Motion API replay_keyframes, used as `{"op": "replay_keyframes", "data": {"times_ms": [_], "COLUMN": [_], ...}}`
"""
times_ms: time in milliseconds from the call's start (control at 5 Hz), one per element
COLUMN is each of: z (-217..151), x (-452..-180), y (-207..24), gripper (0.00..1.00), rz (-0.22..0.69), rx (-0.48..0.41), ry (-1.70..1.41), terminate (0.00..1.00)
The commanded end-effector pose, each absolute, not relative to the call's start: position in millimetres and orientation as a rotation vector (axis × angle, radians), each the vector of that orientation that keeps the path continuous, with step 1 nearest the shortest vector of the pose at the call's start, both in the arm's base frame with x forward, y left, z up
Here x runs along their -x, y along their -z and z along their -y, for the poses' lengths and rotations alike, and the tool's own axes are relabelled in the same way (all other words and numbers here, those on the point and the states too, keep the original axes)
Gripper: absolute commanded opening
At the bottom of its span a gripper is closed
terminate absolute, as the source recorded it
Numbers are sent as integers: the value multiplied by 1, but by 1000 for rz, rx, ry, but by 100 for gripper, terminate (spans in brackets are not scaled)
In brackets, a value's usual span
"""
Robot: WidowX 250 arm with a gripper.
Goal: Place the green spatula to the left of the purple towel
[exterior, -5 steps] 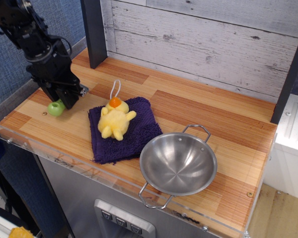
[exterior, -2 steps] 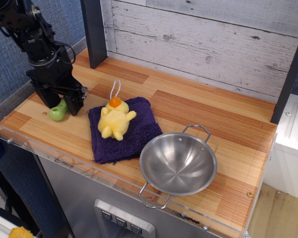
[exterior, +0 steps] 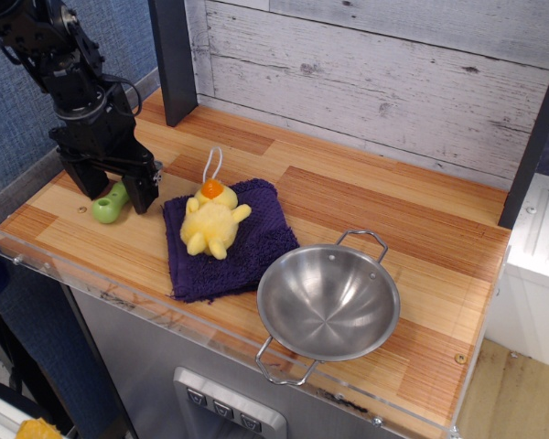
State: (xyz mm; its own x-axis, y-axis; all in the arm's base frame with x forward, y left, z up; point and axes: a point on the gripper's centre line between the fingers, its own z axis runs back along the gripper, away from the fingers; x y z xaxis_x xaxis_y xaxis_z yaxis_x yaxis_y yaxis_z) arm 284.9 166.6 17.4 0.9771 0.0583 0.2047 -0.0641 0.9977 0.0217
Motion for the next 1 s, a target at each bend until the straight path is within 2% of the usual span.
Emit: {"op": "replay_keyframes", "data": {"times_ms": [0,400,600,800], "z": [-160,-135,-125,-122], "x": [-296,-302,-299,-296], "y": [-86,-150,-173,-180], "gripper": [100,100,100,100], "rz": [327,428,494,489], "rx": [-20,-50,-56,-115], "ry": [-32,35,45,42], "terminate": [0,0,0,0]}}
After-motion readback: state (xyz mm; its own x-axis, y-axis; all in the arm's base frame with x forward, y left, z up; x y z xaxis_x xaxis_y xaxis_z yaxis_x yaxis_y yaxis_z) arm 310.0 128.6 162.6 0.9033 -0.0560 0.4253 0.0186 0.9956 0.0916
